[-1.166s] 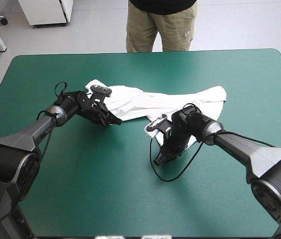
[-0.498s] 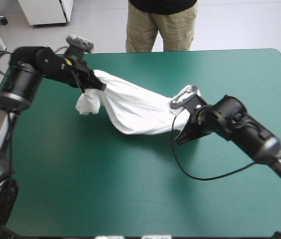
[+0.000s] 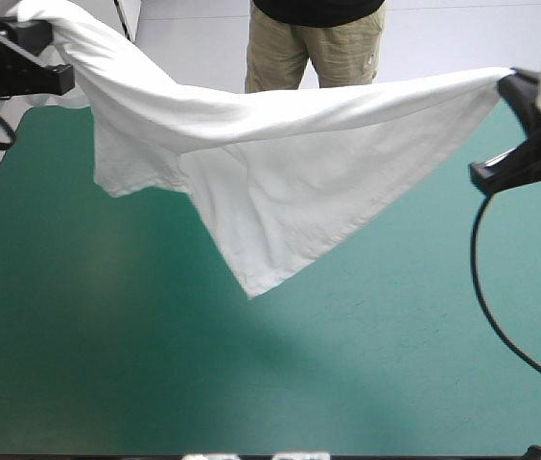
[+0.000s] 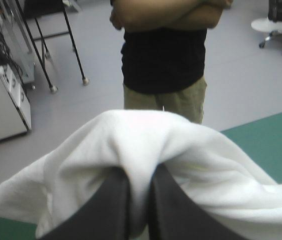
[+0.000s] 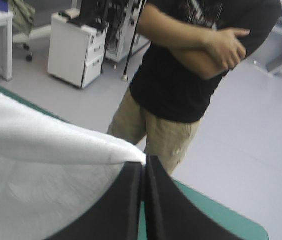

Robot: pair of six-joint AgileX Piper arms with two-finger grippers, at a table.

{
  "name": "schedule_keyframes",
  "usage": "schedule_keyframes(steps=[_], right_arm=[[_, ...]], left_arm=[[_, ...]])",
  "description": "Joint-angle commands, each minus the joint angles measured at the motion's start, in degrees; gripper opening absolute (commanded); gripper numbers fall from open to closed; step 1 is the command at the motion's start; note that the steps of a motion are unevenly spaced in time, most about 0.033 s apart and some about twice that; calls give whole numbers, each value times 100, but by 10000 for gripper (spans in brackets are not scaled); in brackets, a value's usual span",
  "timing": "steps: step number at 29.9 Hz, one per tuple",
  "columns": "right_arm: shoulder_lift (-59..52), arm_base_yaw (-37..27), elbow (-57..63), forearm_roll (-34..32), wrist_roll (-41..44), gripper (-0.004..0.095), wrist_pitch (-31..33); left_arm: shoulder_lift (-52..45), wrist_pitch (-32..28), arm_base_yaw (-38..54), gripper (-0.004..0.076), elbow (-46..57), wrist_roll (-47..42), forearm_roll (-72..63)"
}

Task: Fold the cloth

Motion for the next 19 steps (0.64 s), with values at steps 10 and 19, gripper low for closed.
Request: schedule_keyframes(steps=[10,19], right_arm=[[-54,-2,-882,551,-473,2,264],[174,-2,-221,561,-271,2,391]], left_arm=[[-1402,186,-4,-9,-302,92,259],[-1442,186,-4,-9,544,105,199]])
